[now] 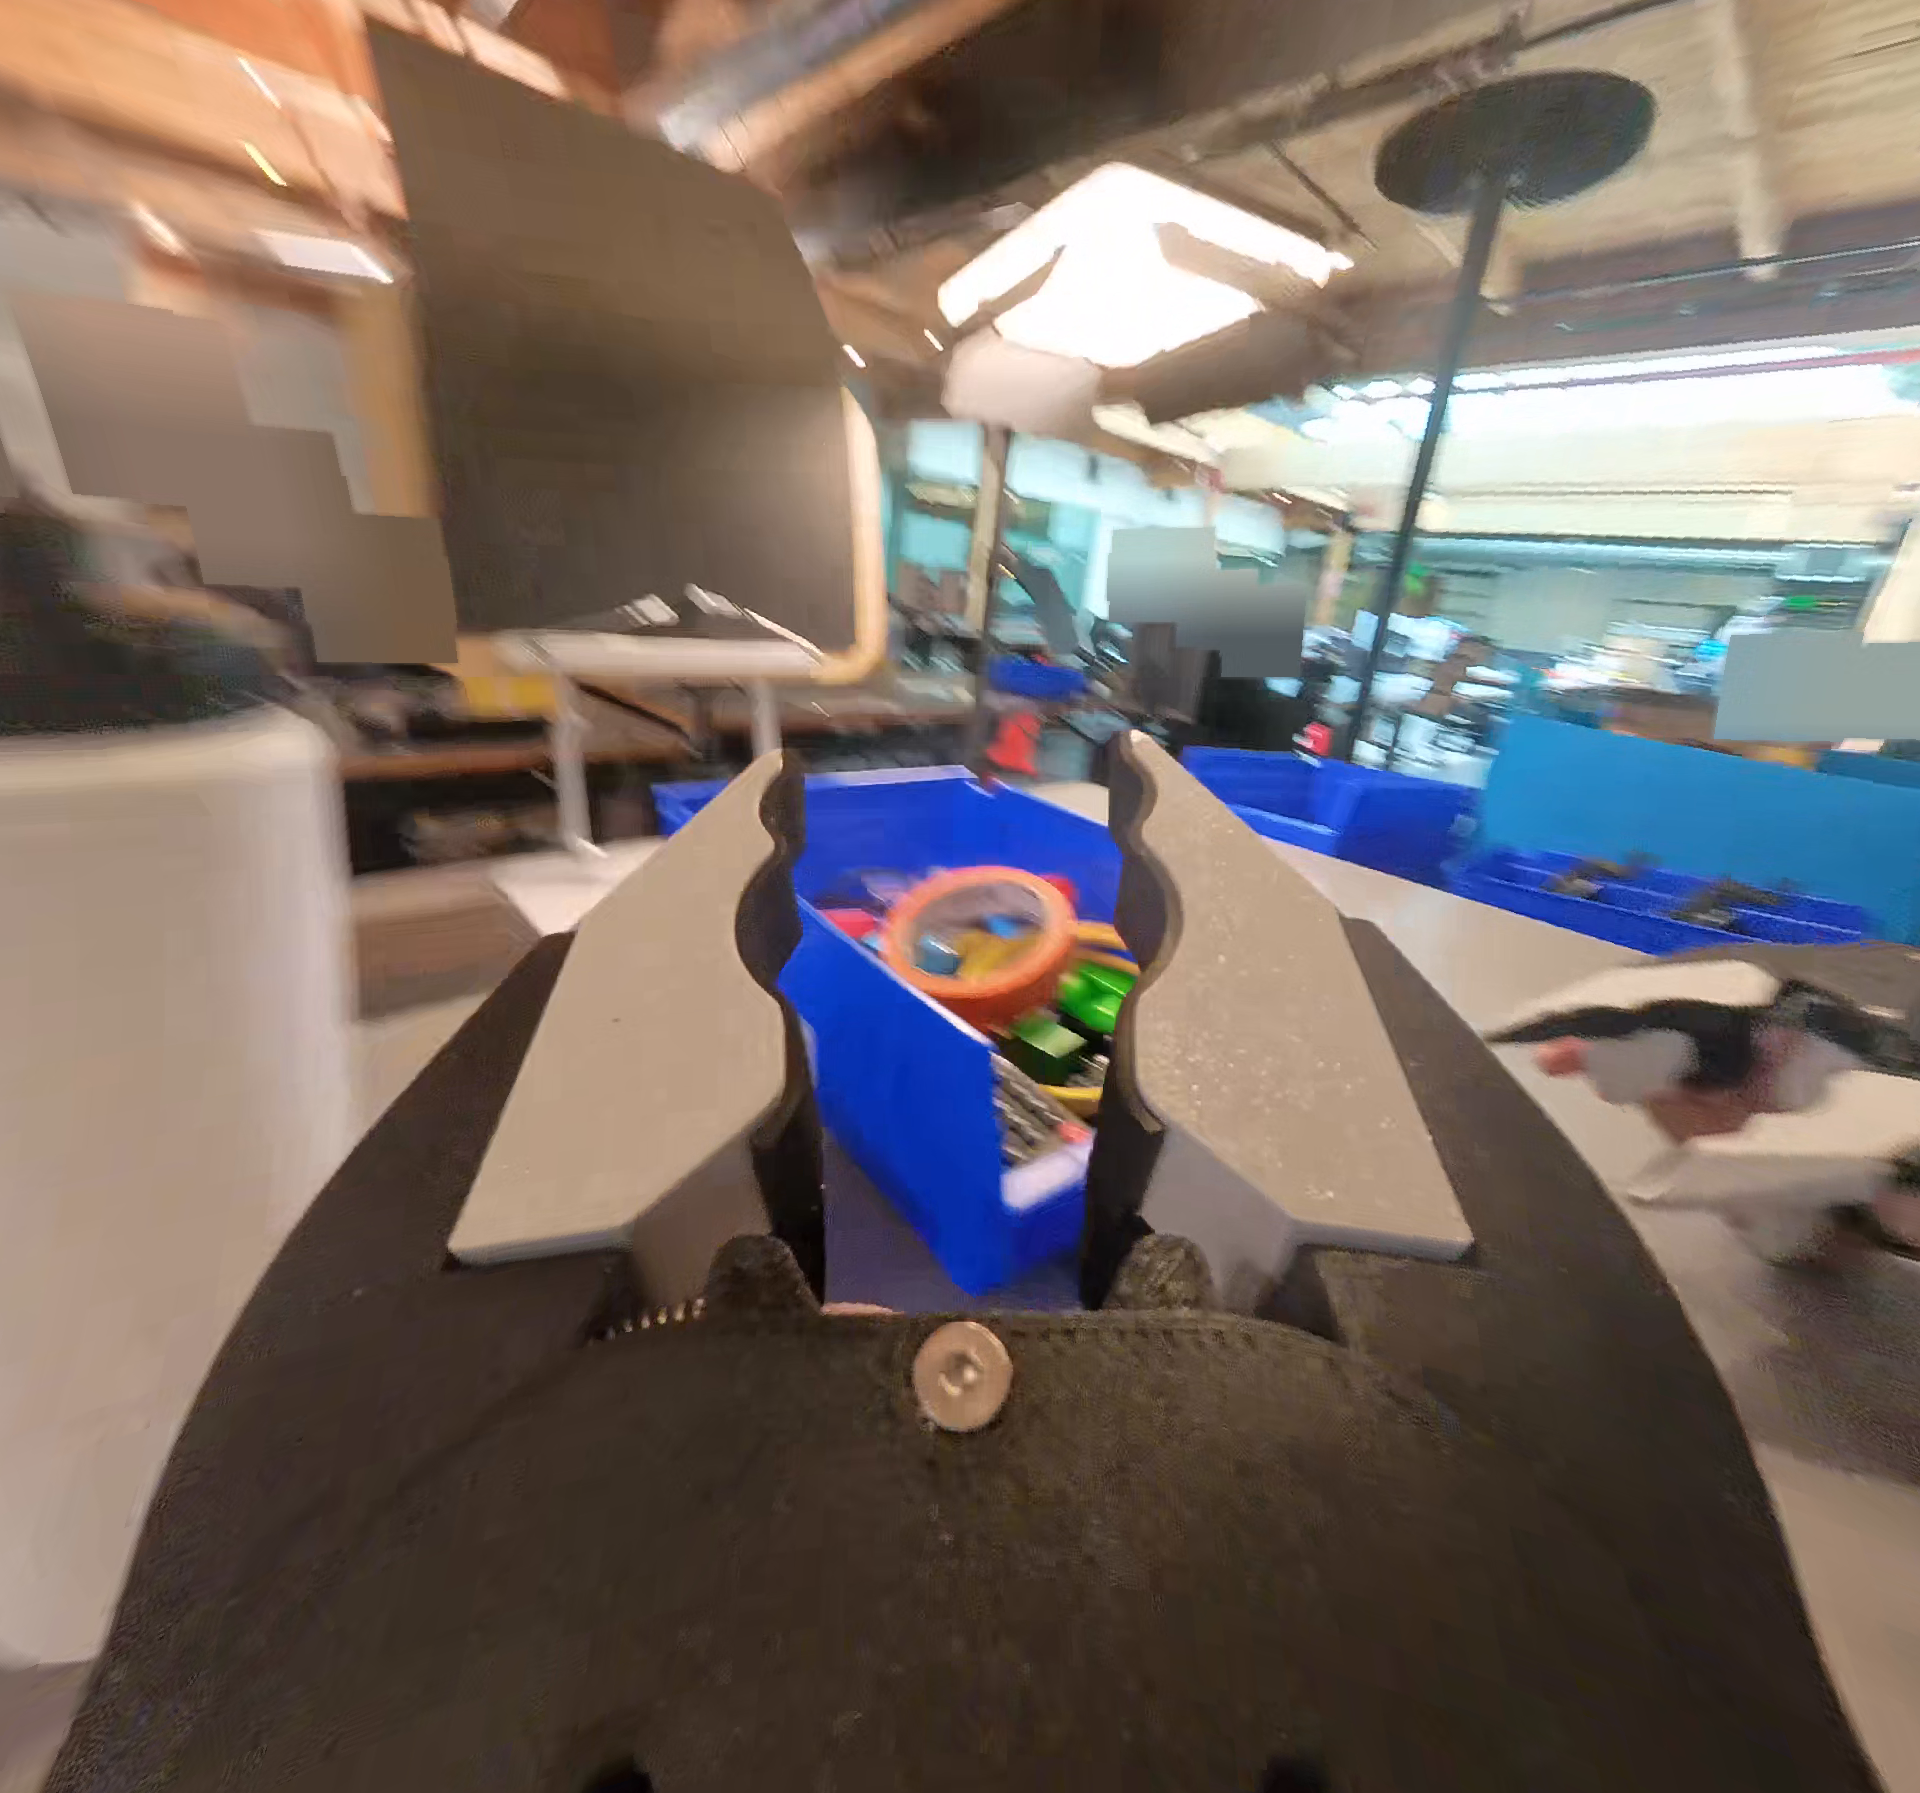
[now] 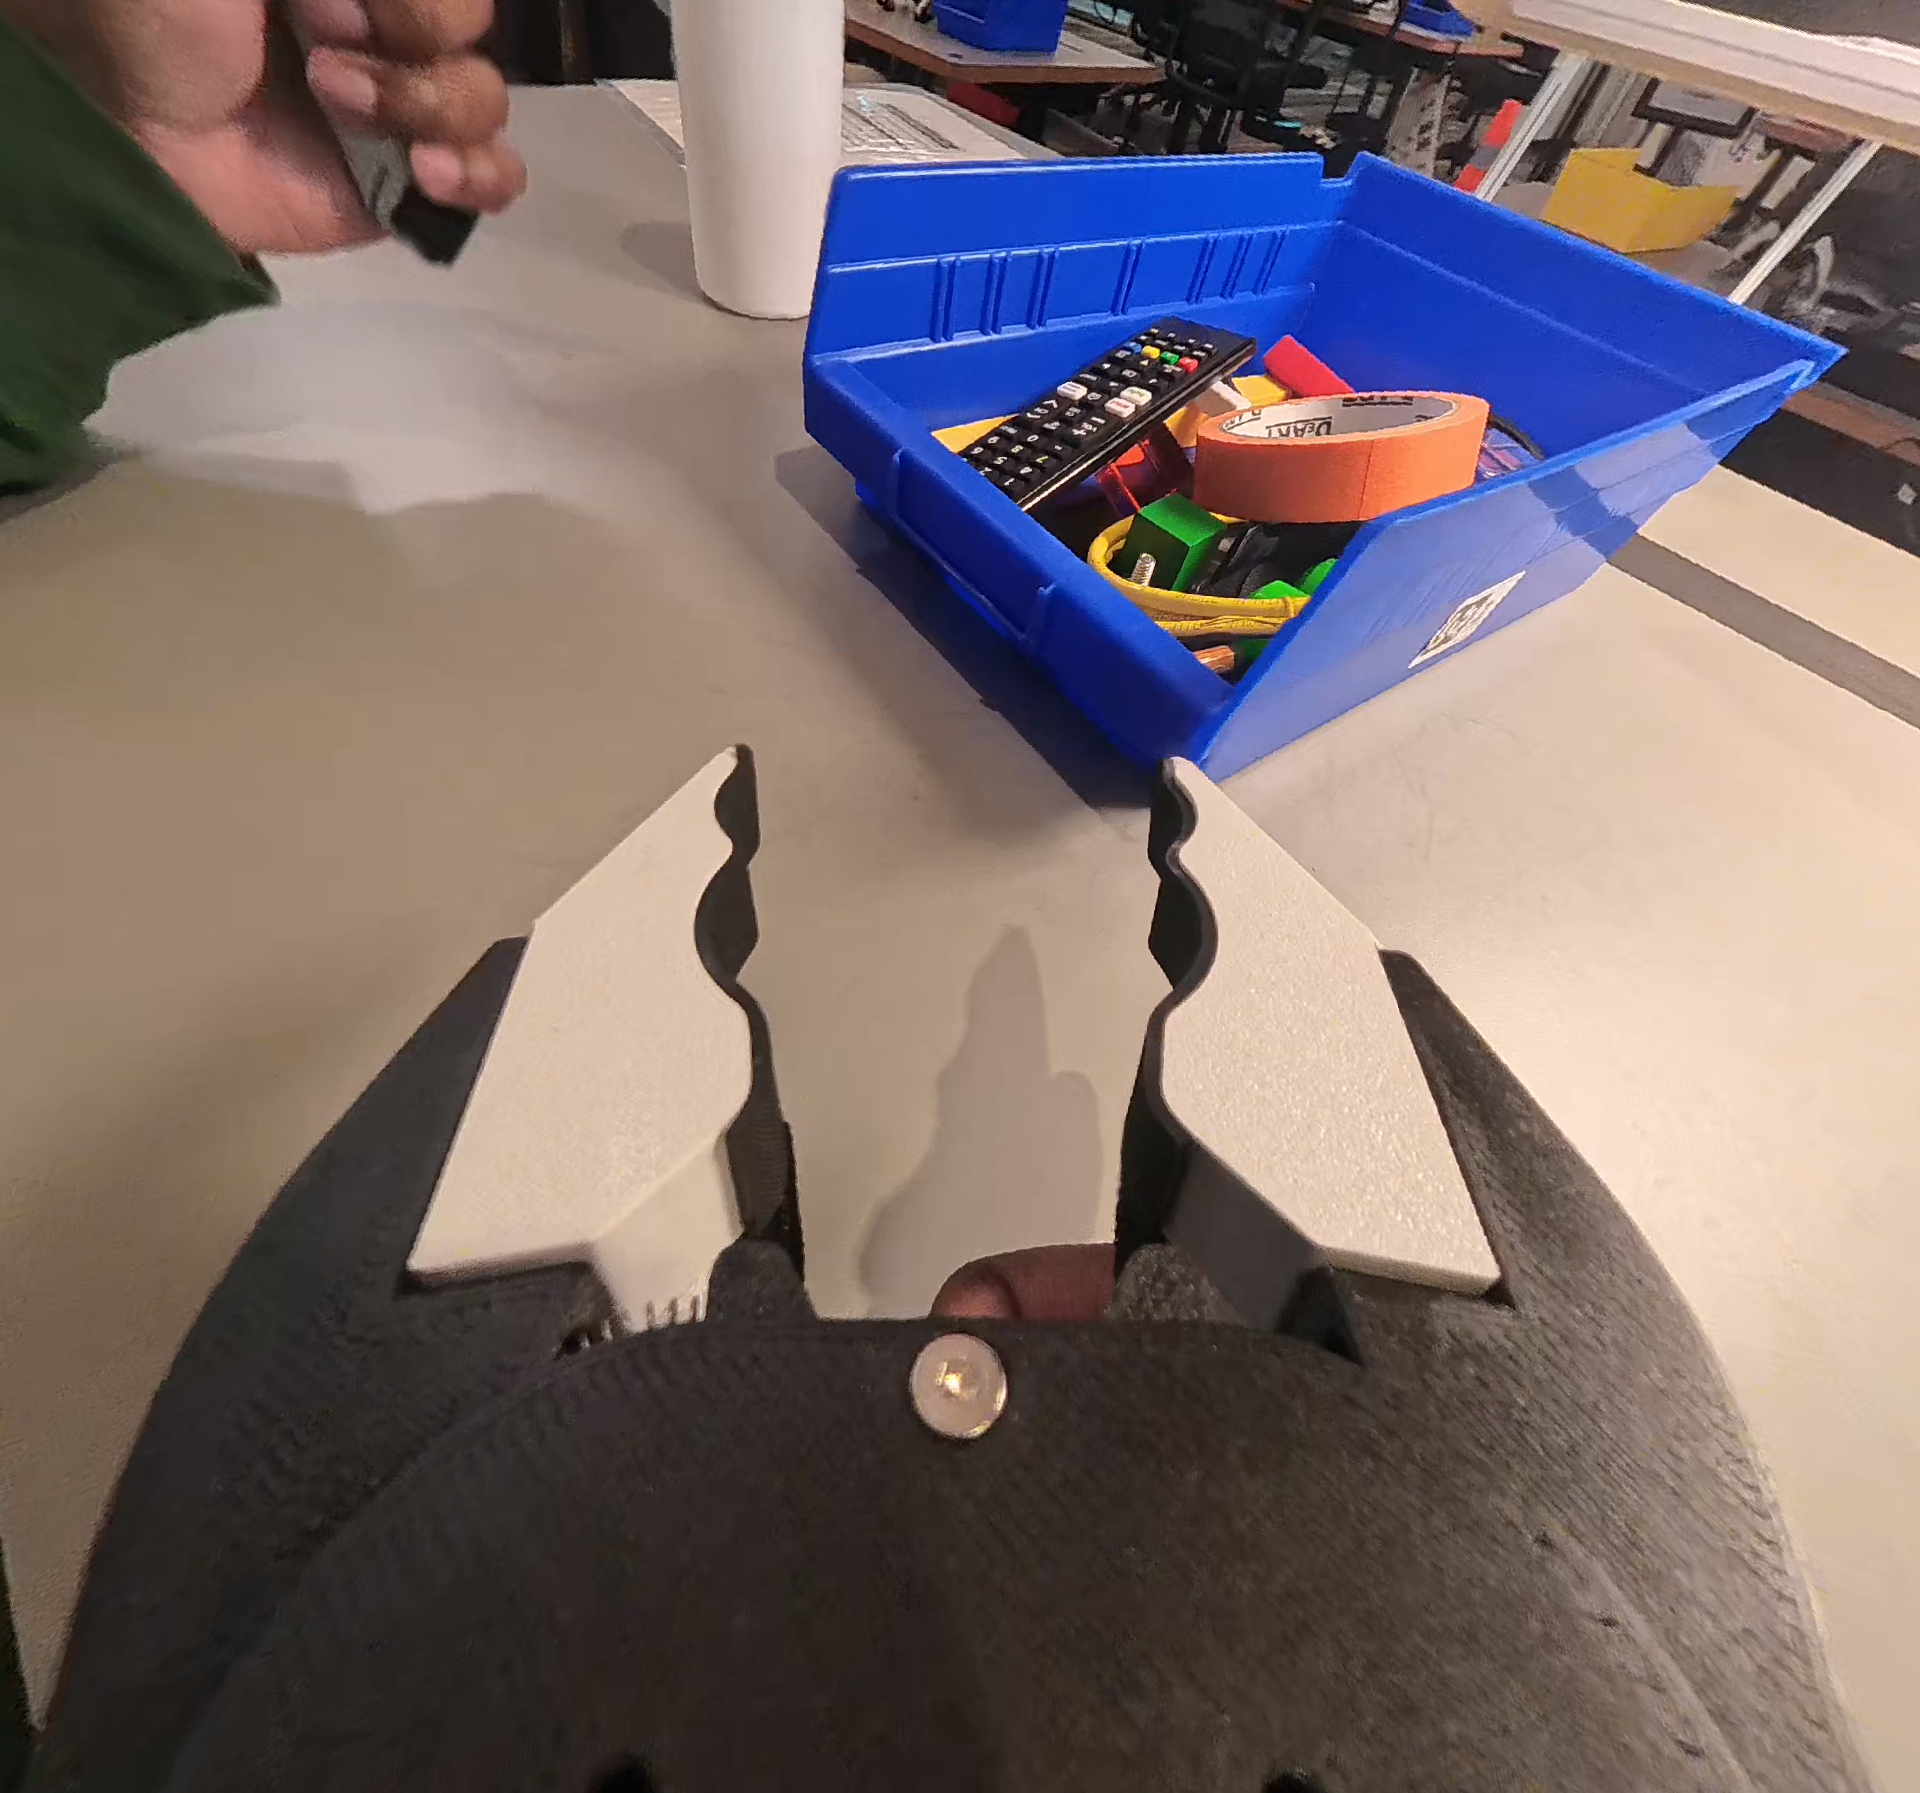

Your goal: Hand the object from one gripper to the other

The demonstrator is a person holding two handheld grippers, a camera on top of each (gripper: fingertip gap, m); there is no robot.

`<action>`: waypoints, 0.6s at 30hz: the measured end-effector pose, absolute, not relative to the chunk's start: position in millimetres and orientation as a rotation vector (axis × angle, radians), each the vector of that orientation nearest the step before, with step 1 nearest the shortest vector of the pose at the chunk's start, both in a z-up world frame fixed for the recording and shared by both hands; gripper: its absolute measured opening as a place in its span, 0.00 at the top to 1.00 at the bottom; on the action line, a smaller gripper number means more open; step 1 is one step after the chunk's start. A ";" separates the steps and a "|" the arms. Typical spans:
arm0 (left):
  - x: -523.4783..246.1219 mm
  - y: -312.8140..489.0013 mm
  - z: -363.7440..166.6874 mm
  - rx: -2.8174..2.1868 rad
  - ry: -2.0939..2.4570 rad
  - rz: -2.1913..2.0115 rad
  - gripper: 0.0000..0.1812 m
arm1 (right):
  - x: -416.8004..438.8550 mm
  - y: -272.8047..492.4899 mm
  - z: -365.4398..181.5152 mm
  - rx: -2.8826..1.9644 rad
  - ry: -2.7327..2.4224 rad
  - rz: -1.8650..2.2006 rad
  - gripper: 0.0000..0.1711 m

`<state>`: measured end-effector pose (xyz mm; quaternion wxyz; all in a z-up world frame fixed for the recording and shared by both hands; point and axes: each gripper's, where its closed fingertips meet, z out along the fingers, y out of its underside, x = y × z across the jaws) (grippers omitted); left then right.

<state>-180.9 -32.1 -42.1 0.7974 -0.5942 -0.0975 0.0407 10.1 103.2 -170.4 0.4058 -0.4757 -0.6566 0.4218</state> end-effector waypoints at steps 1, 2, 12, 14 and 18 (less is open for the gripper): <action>-173.2 -18.9 -51.5 -1.319 -0.214 0.001 0.67 | 10.1 105.4 -169.0 -1.212 -1.641 1.074 0.55; -168.0 -7.1 -61.8 -1.365 -0.230 -0.059 0.66 | 10.3 107.6 -167.7 -1.224 -1.625 1.087 0.55; -159.7 41.1 -150.1 -1.768 -0.346 -0.085 0.54 | 11.4 124.1 -161.1 -1.321 -1.511 1.147 0.61; -153.1 46.9 -160.2 -1.818 -0.334 -0.086 0.55 | 11.6 126.0 -160.6 -1.329 -1.498 1.149 0.64; -155.7 52.4 -187.6 -1.961 -0.335 0.066 0.59 | 14.1 125.6 -156.1 -1.315 -1.479 1.190 0.83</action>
